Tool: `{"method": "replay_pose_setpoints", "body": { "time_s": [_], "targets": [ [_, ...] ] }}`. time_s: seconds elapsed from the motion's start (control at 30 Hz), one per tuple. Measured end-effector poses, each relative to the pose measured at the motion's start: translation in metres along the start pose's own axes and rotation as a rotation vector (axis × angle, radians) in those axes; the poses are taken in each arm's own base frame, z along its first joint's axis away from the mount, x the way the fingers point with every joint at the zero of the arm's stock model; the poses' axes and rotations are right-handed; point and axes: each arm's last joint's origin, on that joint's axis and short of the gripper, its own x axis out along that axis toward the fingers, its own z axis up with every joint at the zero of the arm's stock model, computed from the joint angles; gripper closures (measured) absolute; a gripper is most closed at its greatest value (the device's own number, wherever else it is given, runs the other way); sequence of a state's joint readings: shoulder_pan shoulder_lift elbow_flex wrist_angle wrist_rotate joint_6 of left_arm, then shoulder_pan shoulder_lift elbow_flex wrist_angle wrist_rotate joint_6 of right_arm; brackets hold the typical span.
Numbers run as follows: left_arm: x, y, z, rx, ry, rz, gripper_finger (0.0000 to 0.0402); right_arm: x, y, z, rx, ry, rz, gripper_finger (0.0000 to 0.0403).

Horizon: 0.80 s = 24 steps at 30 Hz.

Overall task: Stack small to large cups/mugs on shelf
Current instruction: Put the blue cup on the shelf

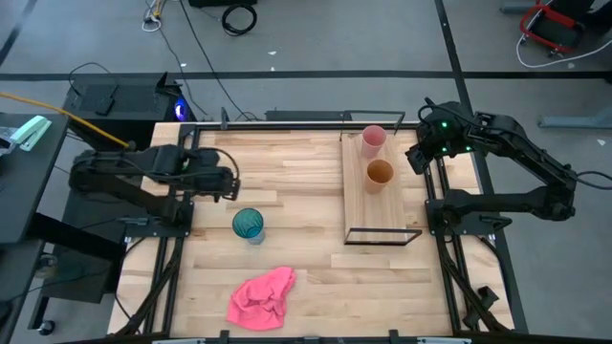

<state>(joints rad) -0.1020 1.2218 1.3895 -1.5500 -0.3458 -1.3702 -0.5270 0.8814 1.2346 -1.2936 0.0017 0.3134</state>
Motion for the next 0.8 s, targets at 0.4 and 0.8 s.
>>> {"method": "replay_pose_setpoints", "body": {
  "time_s": [0.4,0.8],
  "targets": [
    [0.02,-0.009,-0.011,0.005,0.148,-0.184,0.0302,0.0,0.0,0.001,0.028,-0.008,0.003,0.0288],
    [0.038,-0.026,-0.018,0.068,0.271,-0.107,0.0265,0.0,0.0,0.001,0.028,-0.008,0.003,0.0288]
  ]
}}
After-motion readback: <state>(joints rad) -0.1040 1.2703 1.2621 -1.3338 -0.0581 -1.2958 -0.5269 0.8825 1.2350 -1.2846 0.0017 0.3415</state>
